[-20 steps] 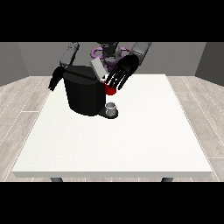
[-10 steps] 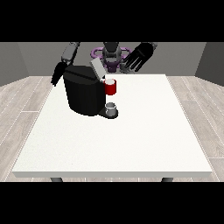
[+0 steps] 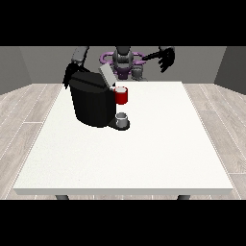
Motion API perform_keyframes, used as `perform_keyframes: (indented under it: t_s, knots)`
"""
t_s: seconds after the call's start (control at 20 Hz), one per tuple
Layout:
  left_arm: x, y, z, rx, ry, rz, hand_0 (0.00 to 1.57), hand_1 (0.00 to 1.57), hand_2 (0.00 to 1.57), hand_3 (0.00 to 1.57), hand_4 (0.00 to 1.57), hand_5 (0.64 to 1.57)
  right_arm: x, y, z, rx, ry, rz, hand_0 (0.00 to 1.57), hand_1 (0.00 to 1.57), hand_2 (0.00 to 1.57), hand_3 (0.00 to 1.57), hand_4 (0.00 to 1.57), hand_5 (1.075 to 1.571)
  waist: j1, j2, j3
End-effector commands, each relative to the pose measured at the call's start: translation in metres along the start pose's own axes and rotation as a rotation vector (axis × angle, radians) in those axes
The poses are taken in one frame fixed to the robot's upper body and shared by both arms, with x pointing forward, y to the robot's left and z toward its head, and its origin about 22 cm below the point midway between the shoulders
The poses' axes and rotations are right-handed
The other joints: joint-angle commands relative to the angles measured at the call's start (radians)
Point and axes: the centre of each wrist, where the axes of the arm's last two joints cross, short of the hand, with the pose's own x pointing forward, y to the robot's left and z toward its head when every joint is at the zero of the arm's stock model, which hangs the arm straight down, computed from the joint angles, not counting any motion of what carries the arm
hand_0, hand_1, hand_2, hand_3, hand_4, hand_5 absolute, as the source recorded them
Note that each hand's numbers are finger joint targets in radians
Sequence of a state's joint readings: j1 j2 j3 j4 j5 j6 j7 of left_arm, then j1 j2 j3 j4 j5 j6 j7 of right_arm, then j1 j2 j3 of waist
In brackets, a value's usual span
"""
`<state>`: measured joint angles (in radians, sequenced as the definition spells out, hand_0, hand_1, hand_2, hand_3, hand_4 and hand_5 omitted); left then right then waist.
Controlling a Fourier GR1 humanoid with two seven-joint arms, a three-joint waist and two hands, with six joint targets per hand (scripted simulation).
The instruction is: Insert the coffee pod into the coffee machine and close the lid
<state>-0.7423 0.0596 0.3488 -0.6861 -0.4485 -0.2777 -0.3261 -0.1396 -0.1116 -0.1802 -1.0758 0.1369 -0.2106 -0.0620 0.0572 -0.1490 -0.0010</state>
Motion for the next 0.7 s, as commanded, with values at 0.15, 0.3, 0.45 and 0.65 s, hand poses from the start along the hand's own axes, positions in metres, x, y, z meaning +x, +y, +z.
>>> perform_keyframes:
  t_s: [0.15,0.3,0.45,0.65]
  knots:
    - [-0.069,-0.014,0.061,0.058,0.153,0.145,0.00,0.00,0.00,0.00,0.44,1.571,0.033,0.025,0.004,0.081,-0.086,-0.078,0.00,0.00,0.00,0.00,0.00,1.571,0.018,-0.115,0.0004]
    - [-0.088,-0.041,0.079,0.029,0.229,0.188,0.00,0.00,0.00,0.00,0.42,1.571,0.039,0.028,0.005,0.188,-0.116,-0.106,0.00,0.00,0.00,0.00,0.00,1.571,0.052,-0.187,0.0011]
    - [-0.084,-0.021,0.082,0.095,0.208,0.205,0.00,0.00,0.00,0.00,0.39,1.571,0.070,0.042,0.007,0.259,-0.207,-0.108,0.00,0.00,0.00,0.00,0.00,1.571,0.026,-0.178,0.0004]
    - [-0.079,-0.029,0.082,0.037,0.232,0.238,0.00,0.00,0.00,0.00,0.46,1.571,0.088,0.022,-0.007,0.291,-0.227,-0.015,0.00,0.00,0.00,0.00,0.15,1.571,0.084,-0.185,0.0011]
